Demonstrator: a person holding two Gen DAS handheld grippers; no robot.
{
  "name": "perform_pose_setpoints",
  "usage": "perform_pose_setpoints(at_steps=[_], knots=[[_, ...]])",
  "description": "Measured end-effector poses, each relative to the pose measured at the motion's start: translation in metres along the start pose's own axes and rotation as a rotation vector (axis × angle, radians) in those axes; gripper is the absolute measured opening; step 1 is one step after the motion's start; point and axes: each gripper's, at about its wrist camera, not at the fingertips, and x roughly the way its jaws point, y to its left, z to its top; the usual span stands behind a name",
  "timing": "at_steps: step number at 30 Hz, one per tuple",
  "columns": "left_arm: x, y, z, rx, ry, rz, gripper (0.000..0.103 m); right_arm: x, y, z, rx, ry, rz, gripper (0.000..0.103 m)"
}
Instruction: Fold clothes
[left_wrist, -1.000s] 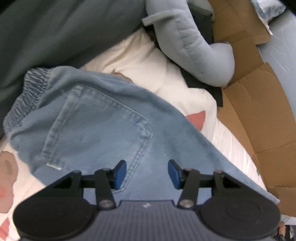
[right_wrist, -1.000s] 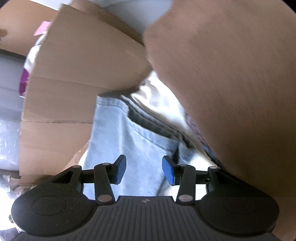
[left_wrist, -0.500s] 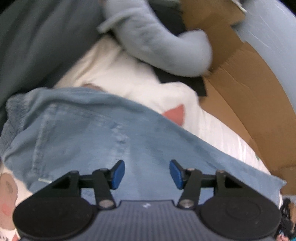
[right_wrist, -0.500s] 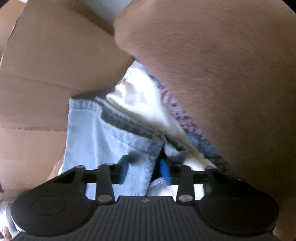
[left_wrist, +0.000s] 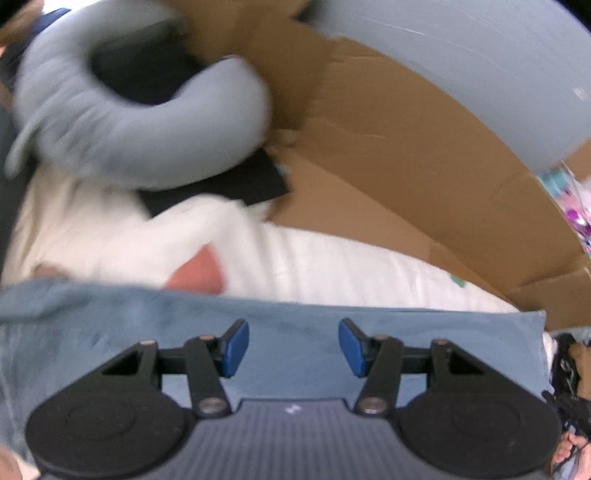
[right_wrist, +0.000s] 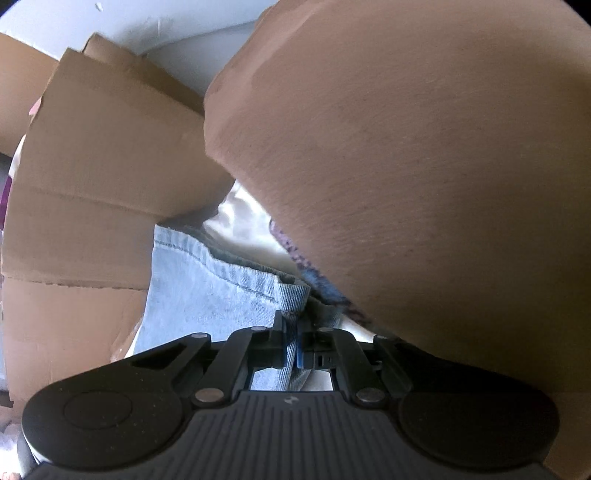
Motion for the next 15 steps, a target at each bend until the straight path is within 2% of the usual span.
perform_pose_setpoints(at_steps=[5,7,11,15], knots=[[0.015,-0.051,0.009,0.086,0.015,-0.060,0.057,-0.007,-0.008,-0.002,0.019,-0.013,-0.001,0.003],[0.026,-0.072,0.009,0.125,0.032,-0.063,0.057,-0.006,-0.009,-0.003,0.011,-0.005,-0.006,0.003],[0.052,-0.119,-0.005,0.240,0.083,-0.067,0.058,-0.006,-0.011,-0.001,0.009,0.014,0.020,0.005],[0.080,-0.171,-0.032,0.384,0.140,-0.116,0.058,-0.009,-0.016,-0.003,-0.023,0.028,0.083,0.009]])
